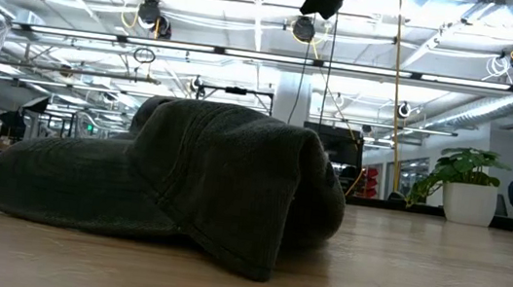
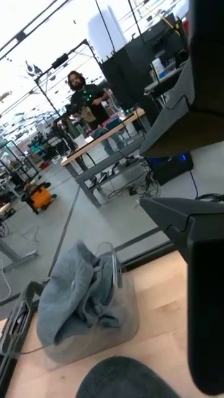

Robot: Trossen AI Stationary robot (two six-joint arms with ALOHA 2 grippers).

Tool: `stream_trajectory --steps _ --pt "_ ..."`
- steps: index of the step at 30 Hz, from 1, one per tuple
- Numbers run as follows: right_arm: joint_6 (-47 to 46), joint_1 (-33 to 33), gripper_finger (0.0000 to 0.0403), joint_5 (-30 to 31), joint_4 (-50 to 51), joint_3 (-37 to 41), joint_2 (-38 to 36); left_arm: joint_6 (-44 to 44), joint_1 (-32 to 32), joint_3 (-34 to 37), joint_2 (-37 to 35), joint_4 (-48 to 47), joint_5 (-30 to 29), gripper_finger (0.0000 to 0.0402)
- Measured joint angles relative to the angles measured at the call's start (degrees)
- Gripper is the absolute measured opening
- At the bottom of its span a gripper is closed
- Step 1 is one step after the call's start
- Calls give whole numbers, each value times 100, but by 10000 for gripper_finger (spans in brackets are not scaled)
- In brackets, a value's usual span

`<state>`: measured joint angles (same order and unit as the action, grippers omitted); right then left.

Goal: Pick & Place hat
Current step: Put the top black cap into the bottom transparent bin

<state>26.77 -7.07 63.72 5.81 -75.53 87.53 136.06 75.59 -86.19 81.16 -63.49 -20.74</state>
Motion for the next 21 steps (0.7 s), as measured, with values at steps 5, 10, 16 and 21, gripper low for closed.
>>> stream_trajectory --steps 5,10,16,21 --pt "-58 0 104 -105 -4 0 0 -122 -6 159 16 -279 -27 9" --pt "-58 0 101 -103 -89 0 0 -230 -6 487 58 -294 -32 9" --pt "-54 -2 100 -103 -129 0 0 -586 -6 1069 64 581 -181 9" --pt "-45 0 100 -103 -129 0 0 -742 -8 1468 62 1146 -170 9"
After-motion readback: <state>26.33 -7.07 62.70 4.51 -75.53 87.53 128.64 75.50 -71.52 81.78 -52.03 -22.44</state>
